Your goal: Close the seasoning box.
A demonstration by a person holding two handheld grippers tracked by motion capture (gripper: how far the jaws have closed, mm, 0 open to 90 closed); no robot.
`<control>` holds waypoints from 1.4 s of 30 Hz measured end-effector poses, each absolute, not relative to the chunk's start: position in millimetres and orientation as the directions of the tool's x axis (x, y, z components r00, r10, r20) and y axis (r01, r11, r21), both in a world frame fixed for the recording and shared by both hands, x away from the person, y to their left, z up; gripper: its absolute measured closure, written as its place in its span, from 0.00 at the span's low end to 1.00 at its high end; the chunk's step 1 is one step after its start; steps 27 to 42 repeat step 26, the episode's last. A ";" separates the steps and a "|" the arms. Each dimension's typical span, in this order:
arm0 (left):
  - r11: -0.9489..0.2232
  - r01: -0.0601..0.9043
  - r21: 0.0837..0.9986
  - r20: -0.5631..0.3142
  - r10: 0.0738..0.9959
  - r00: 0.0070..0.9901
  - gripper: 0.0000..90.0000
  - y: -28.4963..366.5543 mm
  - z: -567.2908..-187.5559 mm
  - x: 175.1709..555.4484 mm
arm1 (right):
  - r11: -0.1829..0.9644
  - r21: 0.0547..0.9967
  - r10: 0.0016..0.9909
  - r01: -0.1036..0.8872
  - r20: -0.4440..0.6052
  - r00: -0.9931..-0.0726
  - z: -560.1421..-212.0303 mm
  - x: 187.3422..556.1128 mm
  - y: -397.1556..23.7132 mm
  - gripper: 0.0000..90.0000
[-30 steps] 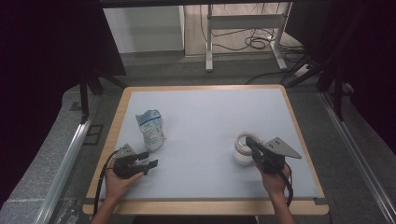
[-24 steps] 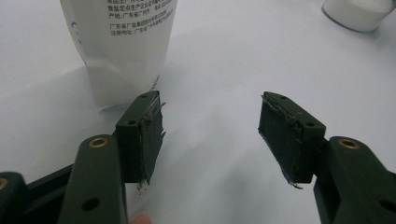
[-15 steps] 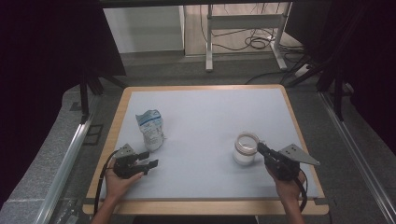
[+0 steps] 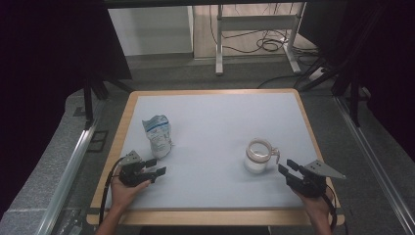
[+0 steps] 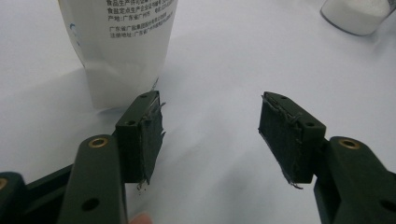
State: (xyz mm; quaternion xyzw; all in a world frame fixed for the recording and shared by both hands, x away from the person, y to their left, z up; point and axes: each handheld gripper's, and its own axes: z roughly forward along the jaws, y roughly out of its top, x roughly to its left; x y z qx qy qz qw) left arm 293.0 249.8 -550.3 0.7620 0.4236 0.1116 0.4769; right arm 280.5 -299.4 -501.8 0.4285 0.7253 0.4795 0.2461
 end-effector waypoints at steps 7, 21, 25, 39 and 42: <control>-0.185 0.537 0.823 -0.232 0.754 0.615 0.43 249.7 -550.2 293.0 | 0.201 0.882 0.873 0.426 0.036 -0.487 -515.1 286.1 -303.8 0.52; -0.184 0.537 0.823 -0.231 0.755 0.613 0.43 250.8 -549.2 292.5 | 0.213 0.872 0.869 0.441 0.036 -0.493 -519.2 287.2 -305.1 0.49; -0.179 0.535 0.826 -0.232 0.756 0.612 0.43 251.3 -548.3 292.3 | 0.220 0.870 0.866 0.441 0.034 -0.499 -519.7 287.6 -304.2 0.47; -0.179 0.534 0.826 -0.231 0.757 0.611 0.43 251.4 -548.1 292.3 | 0.222 0.870 0.864 0.441 0.034 -0.502 -519.6 287.9 -304.0 0.46; -0.179 0.534 0.826 -0.231 0.757 0.611 0.43 251.4 -548.1 292.3 | 0.222 0.870 0.864 0.441 0.034 -0.502 -519.6 287.9 -304.0 0.46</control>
